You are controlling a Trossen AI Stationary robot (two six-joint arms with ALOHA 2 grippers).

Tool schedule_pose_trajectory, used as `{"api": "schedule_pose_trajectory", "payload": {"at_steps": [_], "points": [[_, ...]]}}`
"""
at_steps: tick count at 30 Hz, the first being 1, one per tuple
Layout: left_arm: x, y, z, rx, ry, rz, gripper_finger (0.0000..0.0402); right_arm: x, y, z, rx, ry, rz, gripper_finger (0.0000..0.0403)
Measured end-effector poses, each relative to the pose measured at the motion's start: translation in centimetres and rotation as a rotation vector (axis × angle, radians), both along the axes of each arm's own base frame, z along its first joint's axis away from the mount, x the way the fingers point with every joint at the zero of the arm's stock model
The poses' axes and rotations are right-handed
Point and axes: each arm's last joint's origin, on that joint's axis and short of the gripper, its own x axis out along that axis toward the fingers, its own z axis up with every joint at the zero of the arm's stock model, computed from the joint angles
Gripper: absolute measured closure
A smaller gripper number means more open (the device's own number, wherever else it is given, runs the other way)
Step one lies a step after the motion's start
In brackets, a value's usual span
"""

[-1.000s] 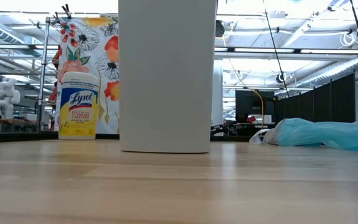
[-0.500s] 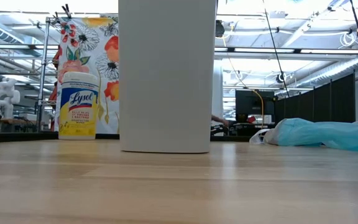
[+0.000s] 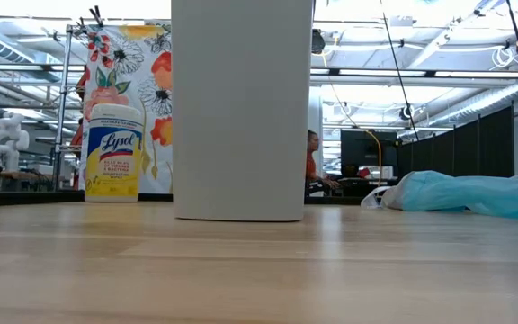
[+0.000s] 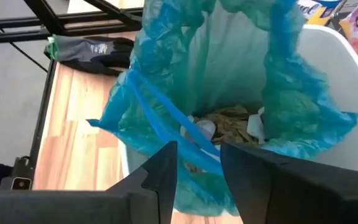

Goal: Place trash/remove bag and relplace
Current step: Close the blue trash bag

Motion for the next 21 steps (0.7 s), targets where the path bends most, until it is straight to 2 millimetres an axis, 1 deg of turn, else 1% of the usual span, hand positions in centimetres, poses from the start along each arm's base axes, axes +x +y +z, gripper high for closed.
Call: {"api": "schedule_pose_trajectory", "payload": {"at_steps": [4,10,15,21], "points": [[0.0,0.0,-0.1,-0.003,0.015,-0.001,0.0398,0.4,0.0,0.0,0.007,-0.016,-0.003,0.0287],[0.0,0.0,-0.3,-0.005,0.026,-0.012,0.0398,-0.7,0.1,-0.5,0.008,0.080,-0.038,0.0287],[0.0,0.0,-0.5,-0.009,0.048,-0.016,0.0398,-1.0,-0.1,-0.7,-0.028,0.115,-0.065,0.0287],[0.0,0.0,-0.5,-0.009,0.049,-0.016,0.0398,-1.7,-0.3,0.0,-0.065,0.084,-0.099,0.0287]]}}
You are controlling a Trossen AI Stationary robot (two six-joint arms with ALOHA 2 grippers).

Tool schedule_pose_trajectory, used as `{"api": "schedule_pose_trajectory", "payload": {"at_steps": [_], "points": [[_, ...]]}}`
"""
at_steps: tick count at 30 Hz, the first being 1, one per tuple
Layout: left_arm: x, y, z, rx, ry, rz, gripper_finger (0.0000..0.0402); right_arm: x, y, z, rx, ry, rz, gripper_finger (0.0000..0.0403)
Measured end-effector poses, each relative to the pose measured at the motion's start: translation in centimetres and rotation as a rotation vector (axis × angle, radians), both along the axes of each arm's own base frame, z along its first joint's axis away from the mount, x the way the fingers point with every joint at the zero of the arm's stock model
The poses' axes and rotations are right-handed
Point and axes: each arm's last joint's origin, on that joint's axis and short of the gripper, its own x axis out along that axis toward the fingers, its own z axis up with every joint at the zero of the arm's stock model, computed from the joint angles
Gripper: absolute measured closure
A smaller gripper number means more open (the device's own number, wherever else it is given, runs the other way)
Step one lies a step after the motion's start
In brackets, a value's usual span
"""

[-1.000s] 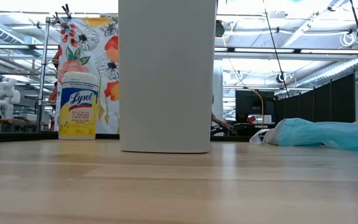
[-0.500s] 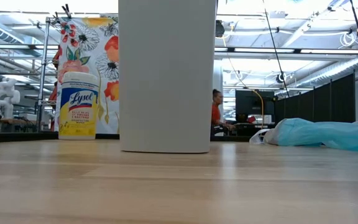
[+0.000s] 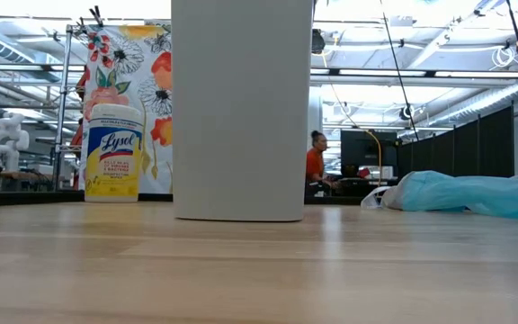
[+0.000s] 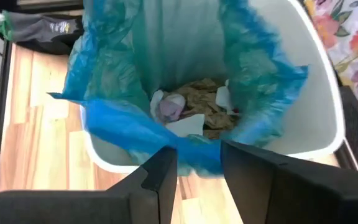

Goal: Place trash/remove bag and relplace
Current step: Close the blue trash bag

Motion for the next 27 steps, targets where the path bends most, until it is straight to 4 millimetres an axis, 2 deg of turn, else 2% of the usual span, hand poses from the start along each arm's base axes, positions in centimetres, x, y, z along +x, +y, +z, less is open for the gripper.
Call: {"api": "schedule_pose_trajectory", "payload": {"at_steps": [7,15,27], "points": [[0.0,0.0,-0.2,-0.003,0.016,-0.001,0.0398,-0.9,-0.1,0.8,-0.002,-0.033,-0.023,0.0287],[0.0,0.0,-0.1,-0.003,0.014,-0.001,0.0398,-0.6,0.2,0.6,0.062,-0.025,0.033,0.0287],[0.0,0.0,-0.1,-0.013,0.015,-0.001,0.0398,1.5,0.5,-0.7,0.044,-0.012,0.084,0.0287]]}}
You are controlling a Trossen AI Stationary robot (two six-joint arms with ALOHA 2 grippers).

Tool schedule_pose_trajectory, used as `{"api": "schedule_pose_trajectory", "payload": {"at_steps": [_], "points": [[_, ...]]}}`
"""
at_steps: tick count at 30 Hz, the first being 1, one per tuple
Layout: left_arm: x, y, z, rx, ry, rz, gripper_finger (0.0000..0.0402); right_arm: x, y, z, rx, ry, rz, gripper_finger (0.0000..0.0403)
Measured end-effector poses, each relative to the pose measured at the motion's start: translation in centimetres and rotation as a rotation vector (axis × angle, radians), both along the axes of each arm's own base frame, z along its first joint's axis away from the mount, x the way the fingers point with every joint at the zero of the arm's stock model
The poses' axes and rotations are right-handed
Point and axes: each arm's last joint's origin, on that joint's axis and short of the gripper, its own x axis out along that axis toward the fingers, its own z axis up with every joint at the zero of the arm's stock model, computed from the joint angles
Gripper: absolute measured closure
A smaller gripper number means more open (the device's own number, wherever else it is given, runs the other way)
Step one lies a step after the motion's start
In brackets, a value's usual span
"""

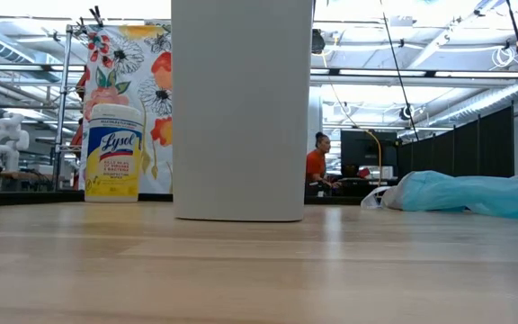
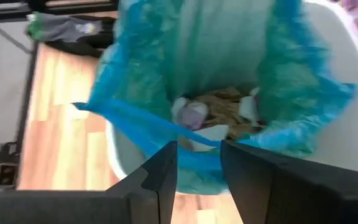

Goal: Place trash/remove bag and relplace
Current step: Close the blue trash bag

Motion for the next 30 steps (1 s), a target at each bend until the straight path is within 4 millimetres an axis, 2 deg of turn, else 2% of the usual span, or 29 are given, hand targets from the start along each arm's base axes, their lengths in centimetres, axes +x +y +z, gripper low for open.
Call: {"api": "schedule_pose_trajectory", "payload": {"at_steps": [8,22,30], "points": [[0.0,-0.1,-0.1,-0.015,0.010,-0.008,0.0398,0.3,0.1,-0.3,0.024,0.018,0.022,0.0287],[0.0,-0.3,-0.1,-0.016,0.014,-0.015,0.0398,-1.5,0.6,1.2,0.048,-0.032,0.015,0.0287],[0.0,-0.3,-0.1,-0.017,0.014,-0.015,0.0398,0.1,1.4,0.5,-0.010,-0.058,0.102,0.0287]]}}
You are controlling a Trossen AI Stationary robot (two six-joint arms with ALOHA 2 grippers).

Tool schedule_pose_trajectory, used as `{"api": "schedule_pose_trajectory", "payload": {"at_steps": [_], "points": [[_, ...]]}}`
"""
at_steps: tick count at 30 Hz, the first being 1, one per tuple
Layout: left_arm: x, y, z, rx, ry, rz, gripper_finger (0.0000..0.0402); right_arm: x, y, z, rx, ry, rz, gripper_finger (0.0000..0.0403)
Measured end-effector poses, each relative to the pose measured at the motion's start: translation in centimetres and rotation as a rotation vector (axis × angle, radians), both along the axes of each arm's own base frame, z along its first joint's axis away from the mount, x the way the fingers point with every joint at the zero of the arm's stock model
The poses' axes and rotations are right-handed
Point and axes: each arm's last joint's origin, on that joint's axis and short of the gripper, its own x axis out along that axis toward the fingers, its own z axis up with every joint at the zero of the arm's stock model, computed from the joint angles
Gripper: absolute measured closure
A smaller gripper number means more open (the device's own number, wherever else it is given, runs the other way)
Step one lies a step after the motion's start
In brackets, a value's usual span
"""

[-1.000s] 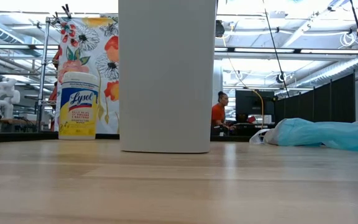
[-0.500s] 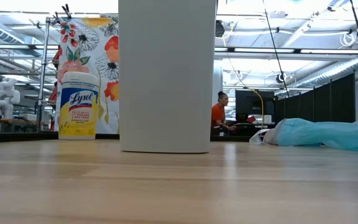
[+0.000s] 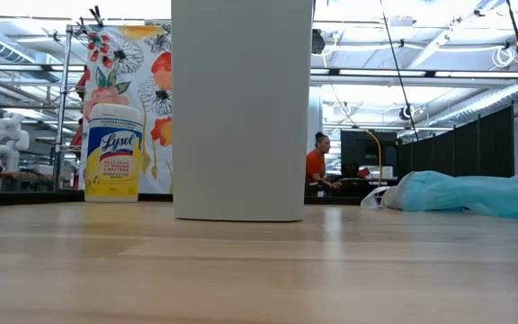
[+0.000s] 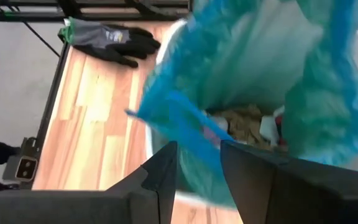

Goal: Place trash/remove bag and relplace
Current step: Close the blue trash bag

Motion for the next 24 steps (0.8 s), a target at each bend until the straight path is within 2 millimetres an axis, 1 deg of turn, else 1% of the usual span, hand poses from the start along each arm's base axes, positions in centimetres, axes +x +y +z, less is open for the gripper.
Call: {"api": "schedule_pose_trajectory", "payload": {"at_steps": [3,8,11,13,17,21,22,24], "points": [[0.0,0.0,0.0,0.000,0.000,0.000,0.0398,0.9,0.1,-0.2,-0.017,-0.026,0.013,0.0287],[0.0,-0.1,-0.1,-0.021,0.010,-0.004,0.0398,2.1,0.2,-1.3,-0.044,-0.002,0.026,0.0287],[0.0,-0.2,-0.2,-0.027,0.026,-0.005,0.0398,2.9,0.1,-2.1,-0.124,0.018,-0.021,0.0289],[0.0,-0.2,-0.3,-0.030,0.036,-0.006,0.0398,3.1,-0.1,-2.3,-0.177,0.020,-0.054,0.0294],[0.0,-0.4,-0.4,-0.032,0.052,-0.012,0.0398,3.2,-0.3,-2.2,-0.220,0.010,-0.089,0.0323],[0.0,-0.6,-0.4,-0.031,0.051,-0.019,0.0398,3.0,-0.3,-2.0,-0.218,0.006,-0.087,0.0387],[0.0,-0.6,-0.4,-0.031,0.051,-0.019,0.0398,2.9,-0.3,-1.9,-0.217,0.000,-0.088,0.0394],[0.0,-0.6,-0.4,-0.031,0.051,-0.020,0.0398,2.5,-0.4,-1.4,-0.197,-0.027,-0.112,0.0395]]}}
